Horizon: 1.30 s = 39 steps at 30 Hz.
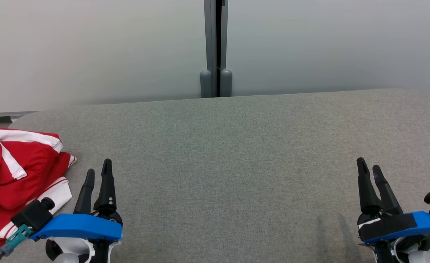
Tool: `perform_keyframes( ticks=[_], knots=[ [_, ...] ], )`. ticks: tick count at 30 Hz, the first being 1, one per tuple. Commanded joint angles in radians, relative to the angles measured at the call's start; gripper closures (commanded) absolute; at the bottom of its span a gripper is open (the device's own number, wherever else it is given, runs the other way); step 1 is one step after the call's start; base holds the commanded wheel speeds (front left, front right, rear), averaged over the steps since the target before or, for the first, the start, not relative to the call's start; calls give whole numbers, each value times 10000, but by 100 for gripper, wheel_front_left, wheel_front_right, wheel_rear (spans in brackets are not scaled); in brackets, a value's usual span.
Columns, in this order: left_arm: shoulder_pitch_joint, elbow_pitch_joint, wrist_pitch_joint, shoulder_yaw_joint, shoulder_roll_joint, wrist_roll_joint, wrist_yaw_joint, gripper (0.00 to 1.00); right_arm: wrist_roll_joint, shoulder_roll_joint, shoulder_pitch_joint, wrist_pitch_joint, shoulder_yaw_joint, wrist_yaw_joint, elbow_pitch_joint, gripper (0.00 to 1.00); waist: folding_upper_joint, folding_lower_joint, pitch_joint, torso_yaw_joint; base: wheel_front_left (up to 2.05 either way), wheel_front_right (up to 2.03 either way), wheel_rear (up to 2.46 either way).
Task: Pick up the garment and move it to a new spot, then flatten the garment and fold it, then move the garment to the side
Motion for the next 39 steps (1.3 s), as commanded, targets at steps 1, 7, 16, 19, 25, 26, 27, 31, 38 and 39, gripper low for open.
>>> perform_keyframes(
  ticks=[1, 7, 16, 19, 25, 26, 27, 31, 38, 39],
  knots=[
    [-261, 16, -117, -100, 138, 408, -9, 0, -454, -92, -183, -118, 46, 20, -157, 0, 0, 0, 2, 3, 0, 0, 0],
    [-325, 298, -286, -291, 258, 1243, -10, 0, -1444, -69, -182, -223, 86, 21, -163, 0, 0, 0, -4, 13, 0, 0, 0],
    [-374, 700, -533, -470, 443, 2439, 76, 0, -2750, -2, -132, -320, 51, 22, -159, 0, 0, 0, -21, 39, 0, 0, 0],
    [-378, 801, -610, -508, 481, 2750, 83, 0, -3082, 27, -119, -335, 36, 22, -131, 0, 0, 0, -27, 46, 0, 0, 0],
    [-396, 1052, -752, -579, 545, 3241, 94, 0, -3681, 72, -67, -389, 18, 23, -66, 0, 0, 0, -49, 61, 0, 0, 0],
    [-401, 1096, -781, -598, 547, 3304, 89, 0, -3769, 81, -51, -372, 12, 24, -44, 0, 0, 0, -56, 64, 0, 0, 0],
    [-401, 1138, -811, -621, 559, 3377, 86, 0, -3870, 90, -36, -371, 12, 23, -25, 0, 0, 0, -63, 67, 0, 0, 0],
    [-410, 1329, -907, -703, 594, 3667, 78, 0, -4163, 112, 0, -398, 27, 23, 105, 0, 0, 0, -86, 84, 0, 0, 0],
    [-480, 1636, -1055, -840, 667, 4103, 58, 0, -4732, 170, 40, -498, 31, 24, 251, 0, 0, 0, -104, 110, 0, 0, 0],
    [-491, 1680, -1079, -862, 682, 4181, 56, 0, -4799, 183, 50, -514, 42, 24, 262, 0, 0, 0, -104, 112, 0, 0, 0]
  ],
)
